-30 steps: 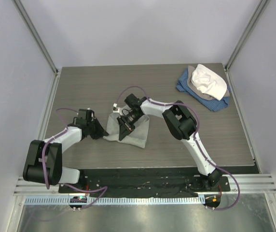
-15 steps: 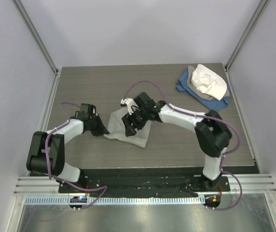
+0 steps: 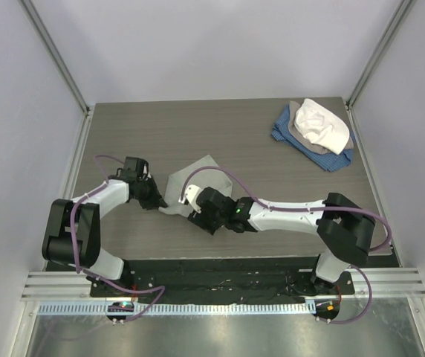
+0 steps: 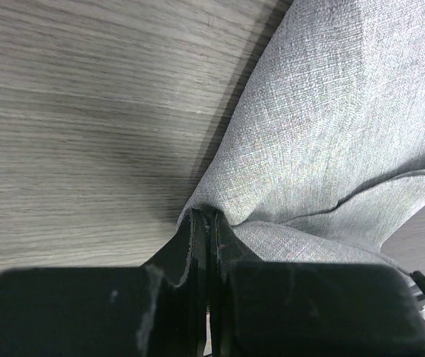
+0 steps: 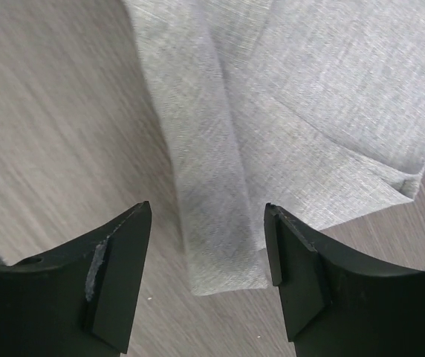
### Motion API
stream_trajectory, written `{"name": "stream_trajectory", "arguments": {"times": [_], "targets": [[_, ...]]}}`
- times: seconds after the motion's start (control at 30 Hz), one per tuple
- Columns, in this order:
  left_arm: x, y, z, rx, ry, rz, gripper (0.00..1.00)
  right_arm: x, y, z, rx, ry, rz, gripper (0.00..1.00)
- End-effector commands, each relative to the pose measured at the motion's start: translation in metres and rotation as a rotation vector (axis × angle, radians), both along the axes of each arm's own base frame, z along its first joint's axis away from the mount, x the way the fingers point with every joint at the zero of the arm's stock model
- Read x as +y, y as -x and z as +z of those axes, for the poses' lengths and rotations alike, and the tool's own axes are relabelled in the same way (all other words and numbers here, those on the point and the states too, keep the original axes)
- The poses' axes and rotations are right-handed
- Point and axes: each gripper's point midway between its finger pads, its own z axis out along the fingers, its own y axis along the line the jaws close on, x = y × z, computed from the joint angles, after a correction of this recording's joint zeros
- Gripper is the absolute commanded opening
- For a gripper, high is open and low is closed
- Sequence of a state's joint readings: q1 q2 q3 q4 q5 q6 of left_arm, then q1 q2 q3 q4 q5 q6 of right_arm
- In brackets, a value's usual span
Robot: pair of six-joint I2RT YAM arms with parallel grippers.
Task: Fold the napkin, place the utensils inside, and roll it up
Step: Roll the napkin with the utensil
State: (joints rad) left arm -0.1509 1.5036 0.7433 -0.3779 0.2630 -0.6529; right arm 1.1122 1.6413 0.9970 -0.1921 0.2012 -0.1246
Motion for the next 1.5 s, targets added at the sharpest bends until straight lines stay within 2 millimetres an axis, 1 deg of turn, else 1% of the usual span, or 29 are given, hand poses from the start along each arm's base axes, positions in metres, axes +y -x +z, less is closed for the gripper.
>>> {"name": "stream_trajectory", "arguments": {"times": [0.0,0.03,0.07,0.17,0.23,0.37,0.5,0.57,0.6,0.67,0.7,0.73,0.77,0.8,0.83,0.87,0.9,0.93,1.0,1.03,1.1,1.13,1.17,1.27,1.3,1.37,1.4,1.43,1.47], "targets": [[0.001,-0.003,0.006,0.001,-0.014,-0.020,0.00,0.005,-0.014,0.003,-0.063,-0.019,-0.029,0.67],[0.001,-0.002,0.006,0.004,-0.014,-0.020,0.00,0.006,-0.012,-0.002,-0.049,-0.014,-0.019,0.65],[0.002,-0.002,0.006,0.004,-0.018,-0.020,0.00,0.007,-0.010,-0.003,-0.042,-0.014,-0.011,0.62],[0.003,-0.003,0.006,0.002,-0.021,-0.024,0.00,0.009,-0.005,-0.008,-0.013,-0.018,0.004,0.59],[0.003,-0.004,0.006,0.002,-0.021,-0.024,0.00,0.010,-0.003,-0.011,-0.001,-0.018,0.008,0.58],[0.002,-0.004,0.006,0.006,-0.022,-0.029,0.00,0.003,0.000,-0.030,0.032,0.028,0.007,0.57],[0.001,-0.004,0.006,0.010,-0.016,-0.036,0.00,0.000,0.003,-0.045,0.091,0.052,0.017,0.60],[0.001,-0.004,0.006,0.013,-0.018,-0.036,0.00,-0.002,0.003,-0.050,0.124,0.060,0.017,0.57],[0.001,-0.004,0.006,0.013,-0.017,-0.036,0.00,-0.002,0.006,-0.055,0.165,0.055,0.030,0.55],[0.002,-0.004,0.006,0.018,-0.023,-0.046,0.00,0.000,0.012,-0.058,0.243,0.043,0.055,0.46],[0.002,-0.004,0.006,0.028,-0.024,-0.050,0.00,-0.002,0.010,-0.060,0.283,0.031,0.049,0.43],[0.001,-0.005,0.006,0.029,-0.029,-0.061,0.00,0.001,0.022,-0.064,0.370,0.018,0.086,0.41],[0.002,-0.004,0.005,0.040,-0.032,-0.067,0.00,0.001,0.025,-0.065,0.412,0.008,0.100,0.36],[0.002,-0.004,0.006,0.051,-0.034,-0.070,0.00,-0.002,0.023,-0.066,0.456,-0.006,0.092,0.34],[0.003,-0.004,0.005,0.059,-0.040,-0.084,0.00,0.002,0.034,-0.066,0.539,-0.030,0.128,0.33],[0.003,-0.007,0.007,0.056,-0.043,-0.087,0.00,0.002,0.036,-0.067,0.580,-0.040,0.134,0.31],[0.003,-0.004,0.005,0.075,-0.051,-0.096,0.00,0.003,0.040,-0.066,0.626,-0.058,0.148,0.31],[0.004,-0.004,0.006,0.078,-0.058,-0.100,0.00,0.004,0.045,-0.065,0.714,-0.084,0.162,0.30],[0.006,-0.008,0.008,0.076,-0.071,-0.114,0.00,0.005,0.051,-0.063,0.809,-0.119,0.182,0.28],[0.007,-0.006,0.006,0.093,-0.077,-0.120,0.00,0.005,0.054,-0.063,0.889,-0.139,0.187,0.27],[0.009,-0.008,0.008,0.095,-0.093,-0.140,0.00,0.001,0.058,-0.067,0.968,-0.134,0.182,0.25],[0.010,-0.005,0.004,0.121,-0.100,-0.145,0.00,0.002,0.054,-0.067,0.984,-0.141,0.176,0.25],[0.011,-0.007,0.005,0.121,-0.104,-0.156,0.00,-0.001,0.055,-0.075,1.012,-0.127,0.165,0.24],[0.011,-0.004,0.001,0.152,-0.113,-0.176,0.00,-0.005,0.047,-0.081,0.998,-0.100,0.125,0.24],[0.011,-0.004,0.000,0.158,-0.112,-0.183,0.00,-0.005,0.045,-0.081,0.988,-0.097,0.120,0.26],[0.011,-0.004,0.000,0.166,-0.110,-0.190,0.00,-0.004,0.038,-0.074,0.948,-0.102,0.111,0.31],[0.010,-0.003,-0.001,0.168,-0.107,-0.196,0.00,-0.004,0.030,-0.065,0.899,-0.105,0.098,0.33],[0.010,-0.003,-0.001,0.170,-0.106,-0.198,0.00,-0.002,0.022,-0.058,0.863,-0.106,0.087,0.40],[0.010,-0.003,-0.002,0.177,-0.103,-0.198,0.00,-0.001,0.018,-0.052,0.834,-0.106,0.082,0.43]]}}
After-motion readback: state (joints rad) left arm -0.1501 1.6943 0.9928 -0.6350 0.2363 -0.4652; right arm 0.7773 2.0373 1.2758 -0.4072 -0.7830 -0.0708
